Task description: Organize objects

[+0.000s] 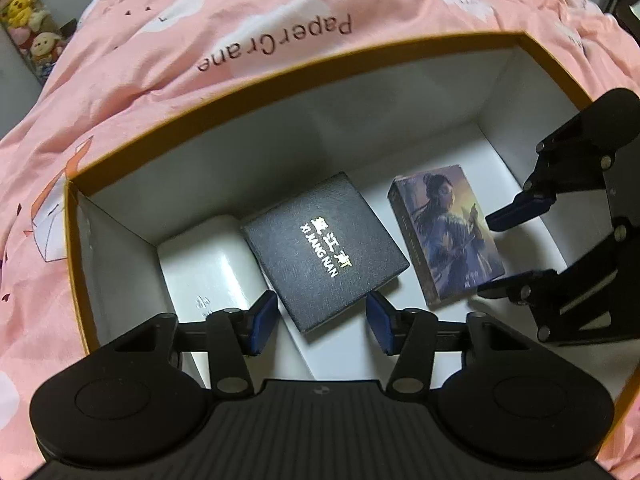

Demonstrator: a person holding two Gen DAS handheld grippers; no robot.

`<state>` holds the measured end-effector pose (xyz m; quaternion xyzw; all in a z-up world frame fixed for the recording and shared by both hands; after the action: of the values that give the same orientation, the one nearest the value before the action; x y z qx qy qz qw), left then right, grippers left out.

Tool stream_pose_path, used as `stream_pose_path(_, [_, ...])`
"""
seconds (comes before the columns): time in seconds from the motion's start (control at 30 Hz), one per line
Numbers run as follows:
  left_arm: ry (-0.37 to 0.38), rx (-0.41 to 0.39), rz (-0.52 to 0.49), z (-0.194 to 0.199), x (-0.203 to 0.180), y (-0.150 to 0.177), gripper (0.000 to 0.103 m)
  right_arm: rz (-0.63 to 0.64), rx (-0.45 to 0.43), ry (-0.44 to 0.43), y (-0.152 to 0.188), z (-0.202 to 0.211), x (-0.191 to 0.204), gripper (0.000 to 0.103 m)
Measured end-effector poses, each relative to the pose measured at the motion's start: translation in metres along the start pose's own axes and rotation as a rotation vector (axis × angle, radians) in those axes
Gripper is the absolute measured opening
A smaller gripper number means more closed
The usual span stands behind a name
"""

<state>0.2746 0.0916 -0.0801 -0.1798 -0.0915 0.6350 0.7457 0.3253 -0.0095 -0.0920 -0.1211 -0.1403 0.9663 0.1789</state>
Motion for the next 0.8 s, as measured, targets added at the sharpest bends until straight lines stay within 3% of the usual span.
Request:
stream_pose_path(0.23, [-0.008,-0.034,0.016,0.002,0.01,-0.001,0.049,0.093,-0.091,0.049,-0.01,0.001,-0.002,0.033])
stream_pose_path(0.67, [0.002,-0.048,0.011,0.003,0.01,-0.001,0.044,0.012,-0.098,0.042,-0.016,0.0,-0.011,0.033])
stream_pose_path(0.8, [0.002,-0.079,0.023,0.013,0.009,0.003,0.044,-0.018,-0.095,0.065,-0.016,0.006,-0.002,0.039])
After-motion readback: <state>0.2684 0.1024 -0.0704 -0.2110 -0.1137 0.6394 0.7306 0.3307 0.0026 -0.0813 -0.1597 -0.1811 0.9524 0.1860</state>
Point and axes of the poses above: each gripper's, at about its wrist camera, not at the fingertips, and z roughly against the way its jaws point, x to its left, y to its underside, the point moved 1 cm from there along -z, roughly the way its jaws point, and after that the axes turned 10 degrees about y, right-handed, at the moved point
